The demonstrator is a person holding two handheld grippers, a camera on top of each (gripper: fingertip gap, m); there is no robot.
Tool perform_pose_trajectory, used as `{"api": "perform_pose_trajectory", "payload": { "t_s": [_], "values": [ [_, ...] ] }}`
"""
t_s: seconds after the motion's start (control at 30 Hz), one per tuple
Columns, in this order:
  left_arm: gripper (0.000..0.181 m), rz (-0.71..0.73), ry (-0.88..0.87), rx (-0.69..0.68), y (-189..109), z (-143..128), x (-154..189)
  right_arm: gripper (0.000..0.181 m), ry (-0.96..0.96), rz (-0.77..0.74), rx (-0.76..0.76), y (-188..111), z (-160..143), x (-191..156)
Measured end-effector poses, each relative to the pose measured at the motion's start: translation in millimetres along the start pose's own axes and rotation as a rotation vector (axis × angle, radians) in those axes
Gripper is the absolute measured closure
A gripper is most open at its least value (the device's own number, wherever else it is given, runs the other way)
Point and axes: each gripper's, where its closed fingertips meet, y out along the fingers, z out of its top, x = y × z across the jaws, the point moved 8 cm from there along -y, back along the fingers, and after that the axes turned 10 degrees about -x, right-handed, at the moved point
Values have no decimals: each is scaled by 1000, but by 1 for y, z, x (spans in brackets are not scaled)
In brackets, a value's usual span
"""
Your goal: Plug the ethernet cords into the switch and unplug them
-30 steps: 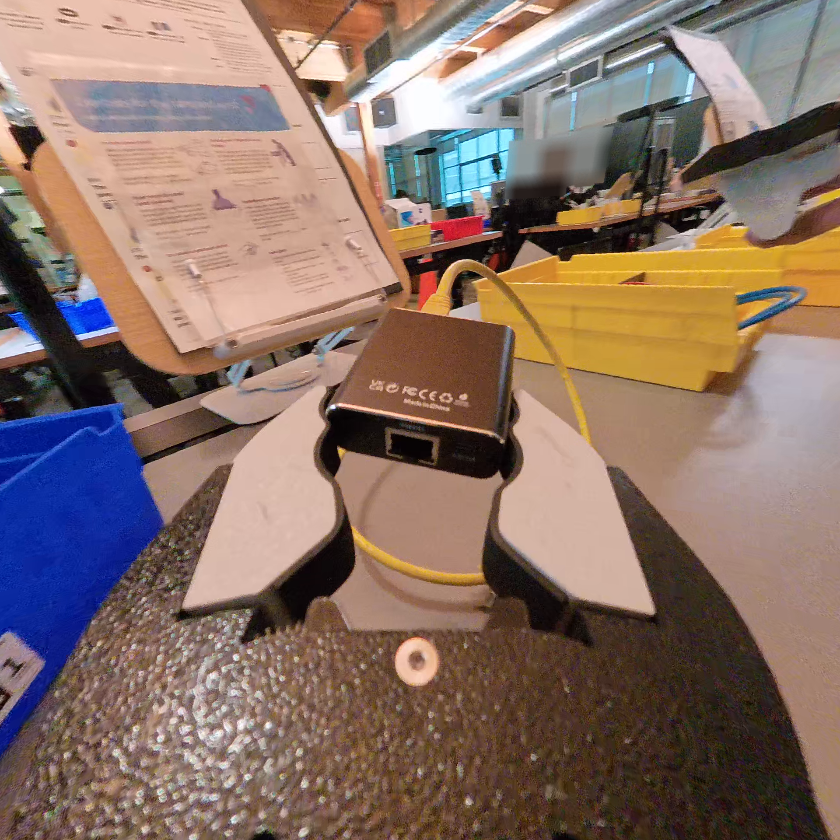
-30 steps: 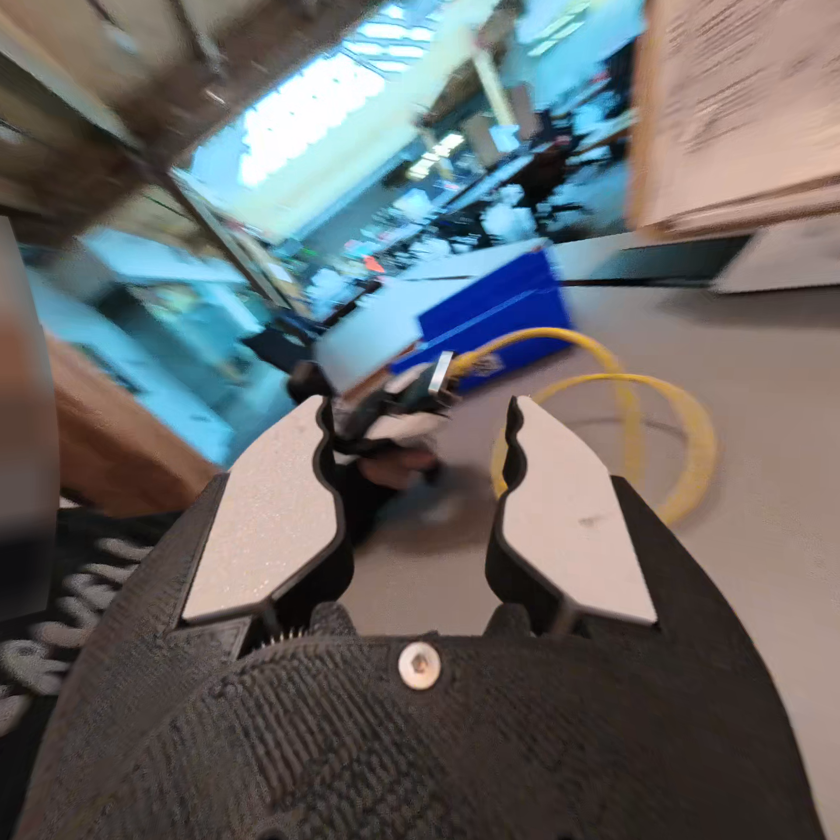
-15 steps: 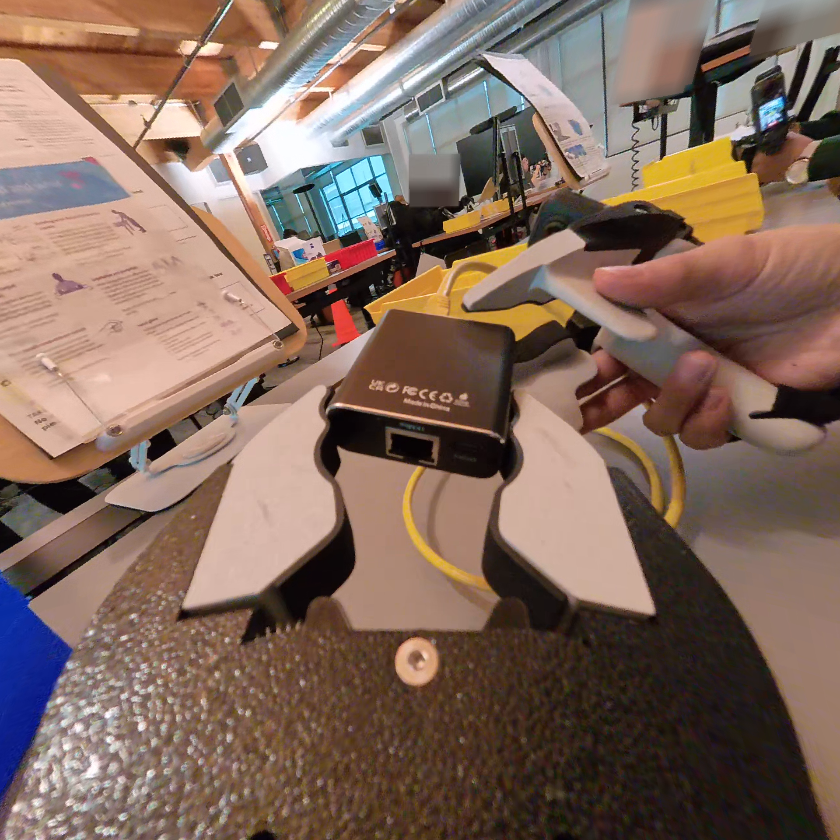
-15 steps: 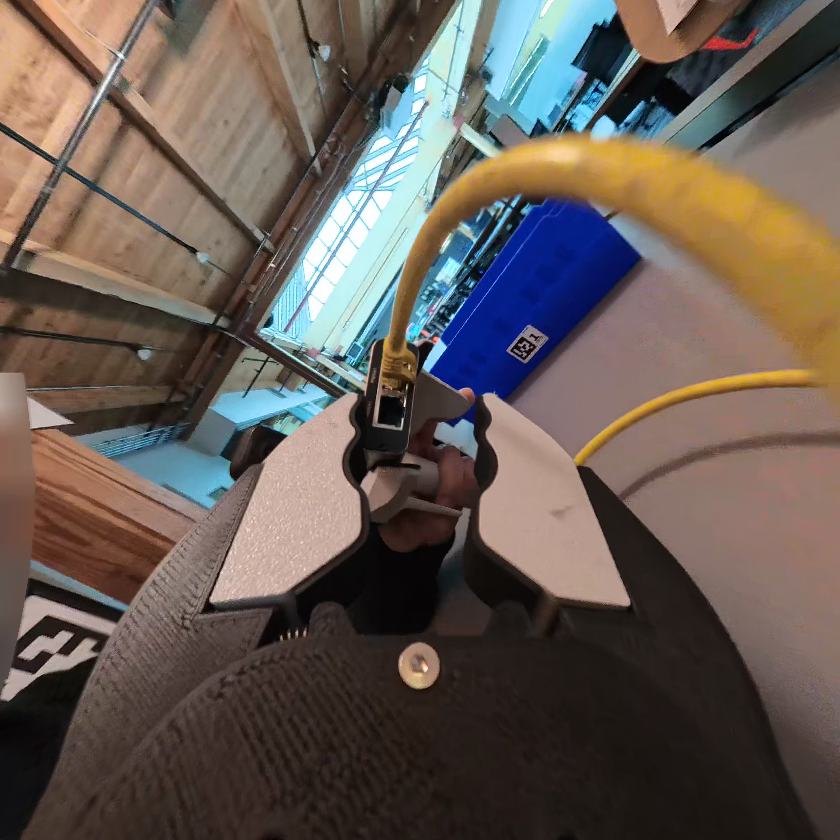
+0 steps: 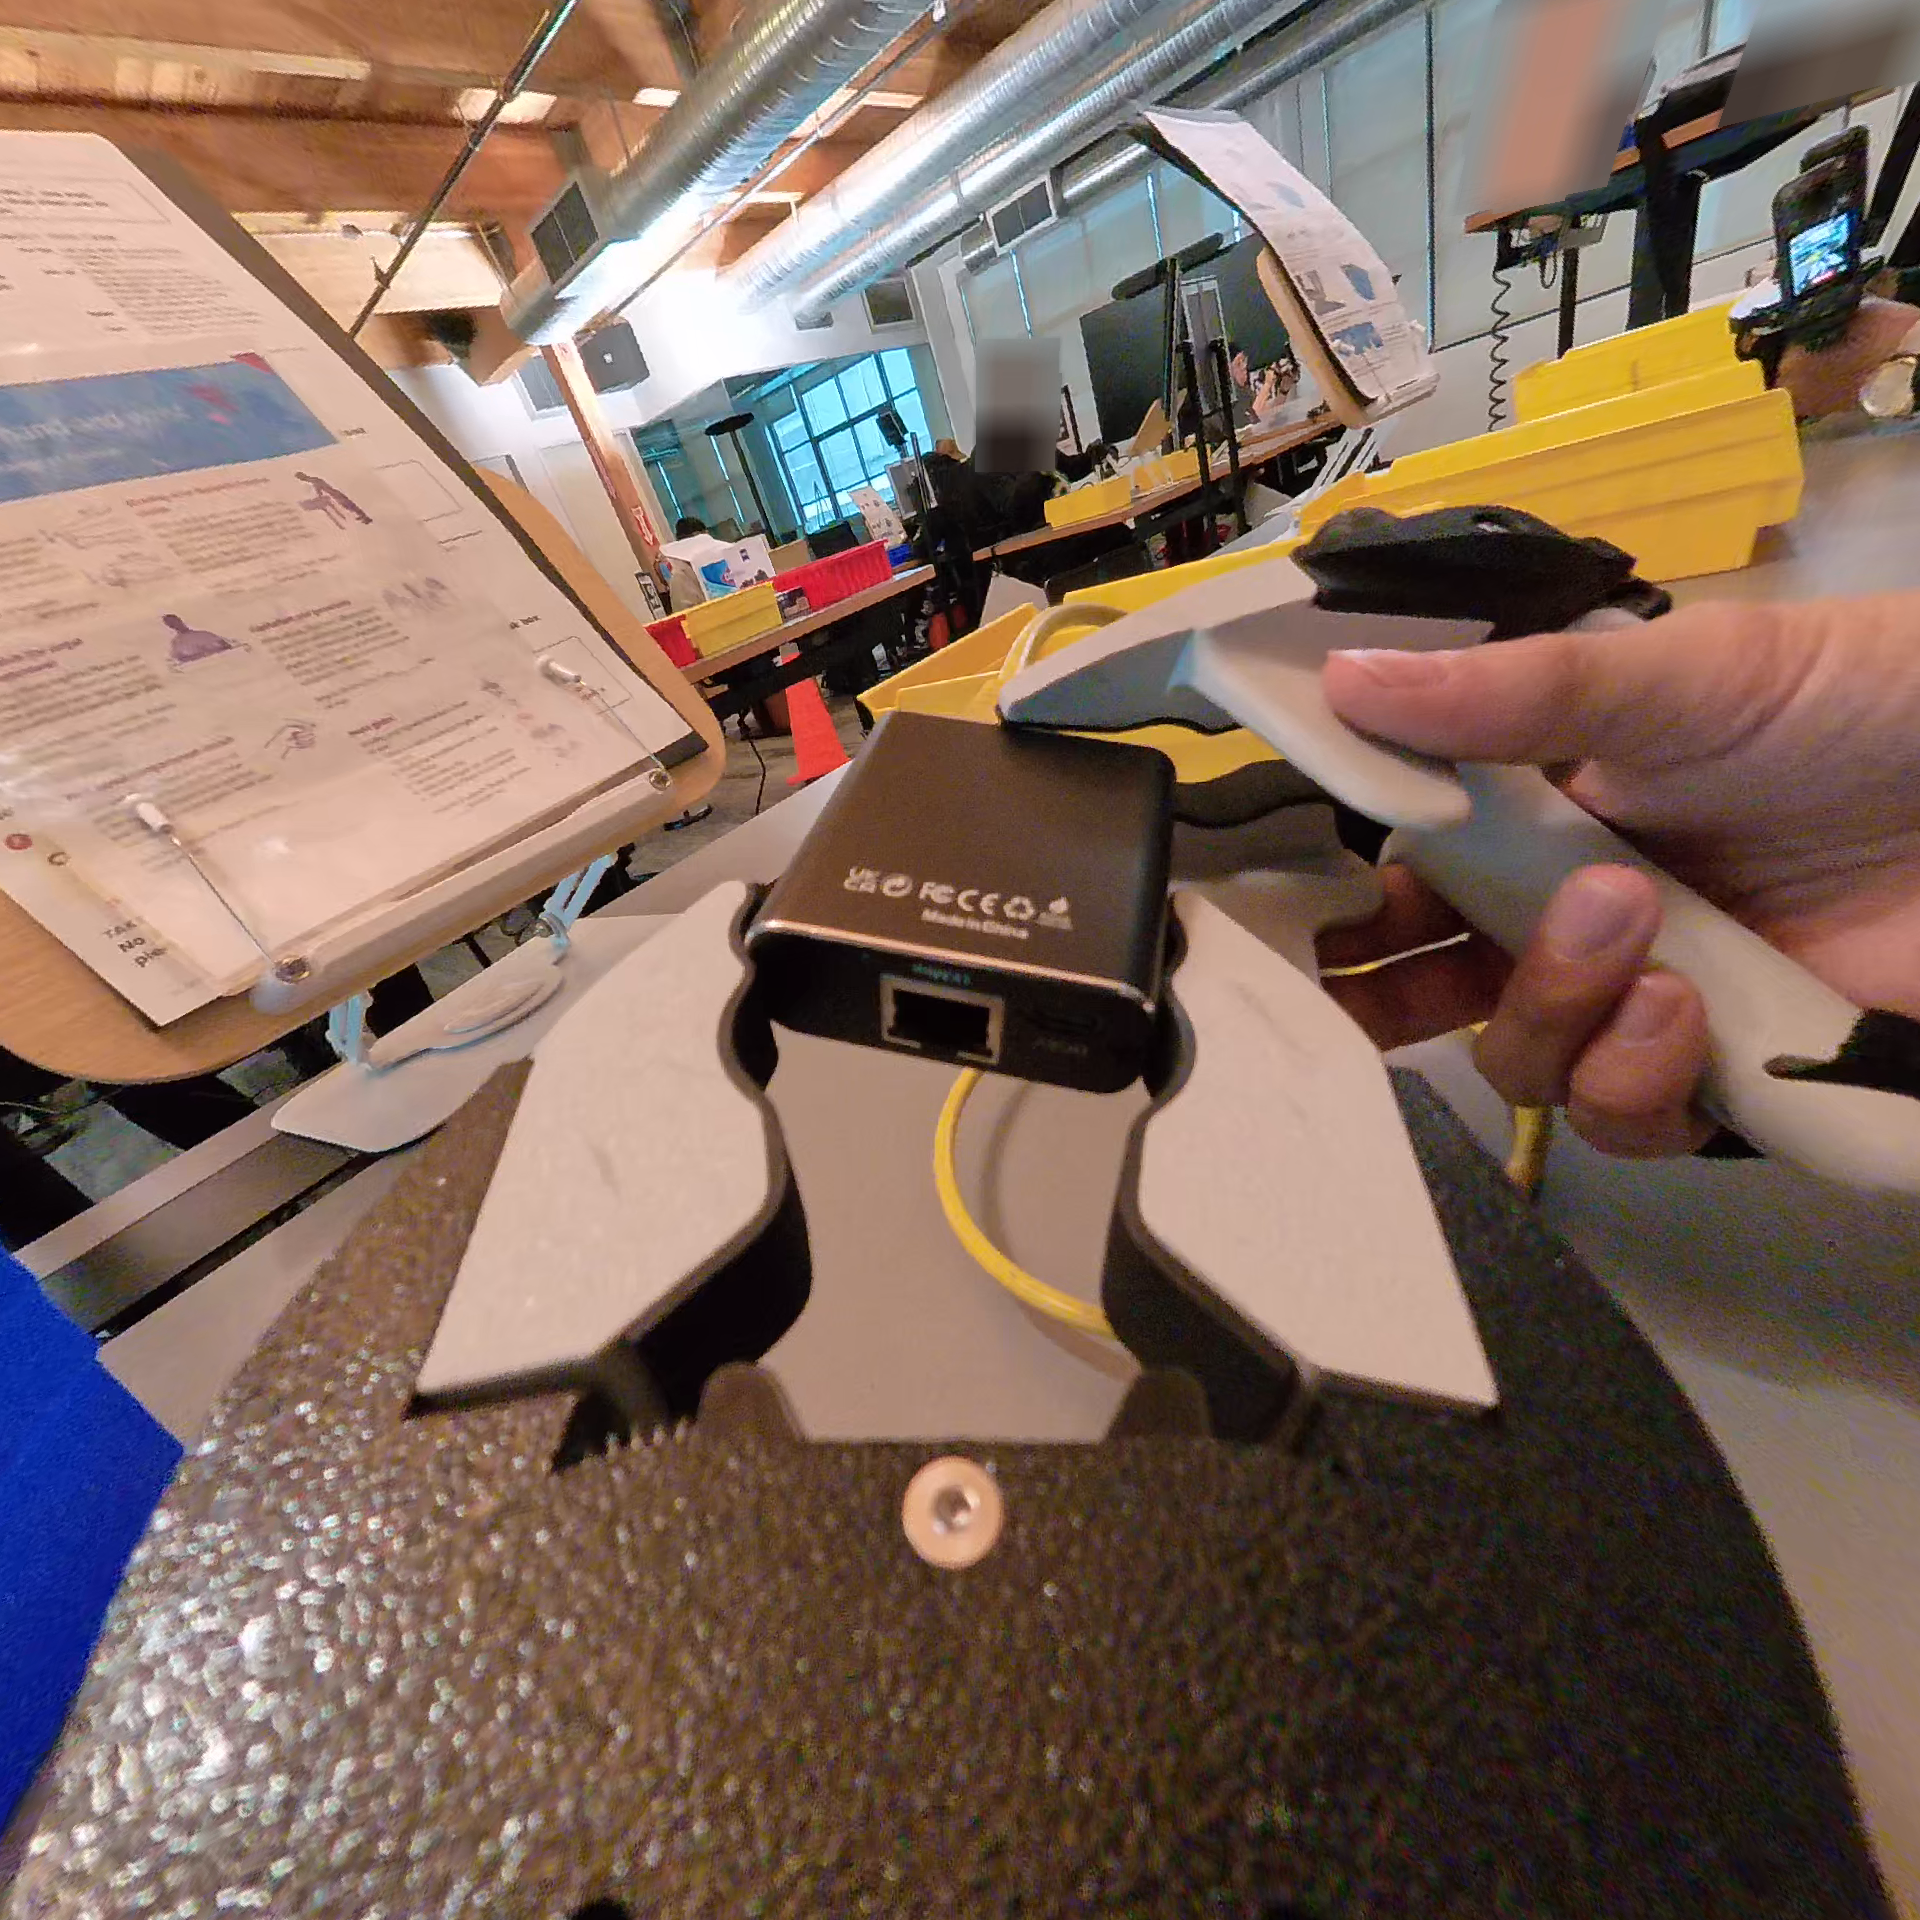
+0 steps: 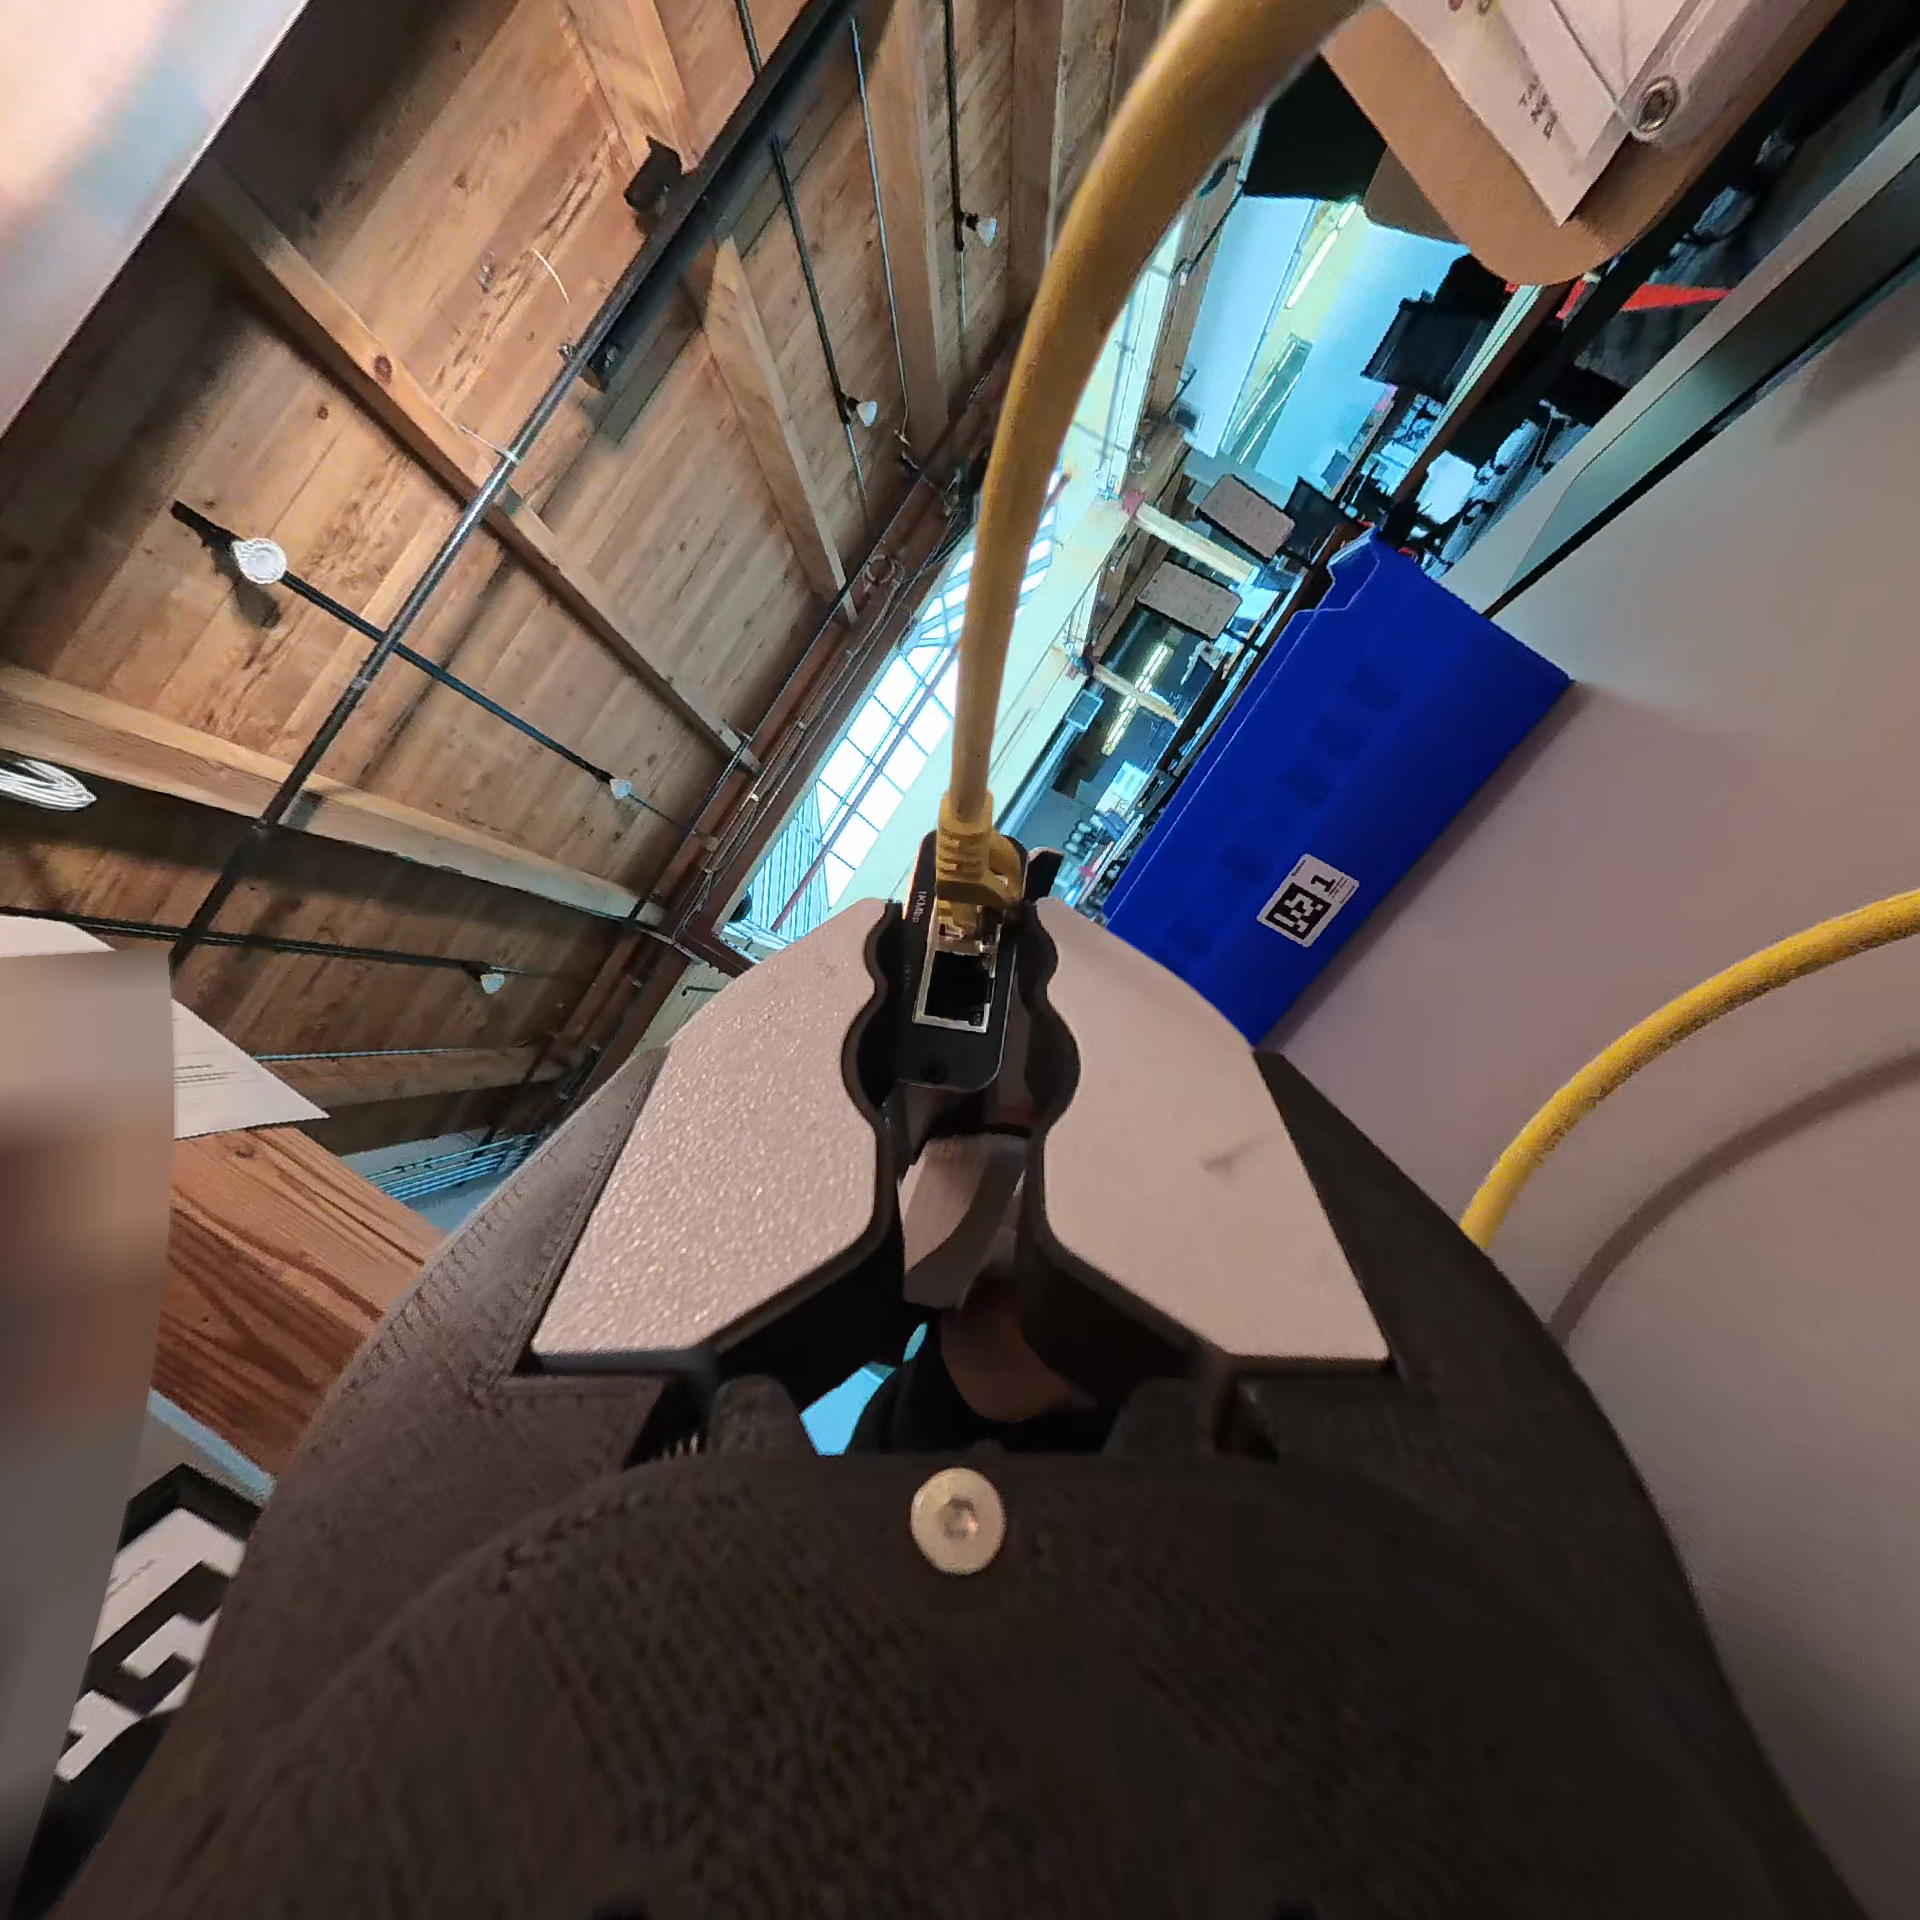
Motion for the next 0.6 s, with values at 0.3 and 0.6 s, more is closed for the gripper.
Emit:
{"api": "perform_pose_trajectory", "payload": {
  "t_s": [0.3, 0.6],
  "values": [
    [113, 47, -31, -11, 1, 0, 1, 168, -50, -107, 110, 3, -1, -2],
    [113, 38, -30, 7, 0, 2, 4, 167, -6, -41, 127, 4, -3, -1]
  ]
}}
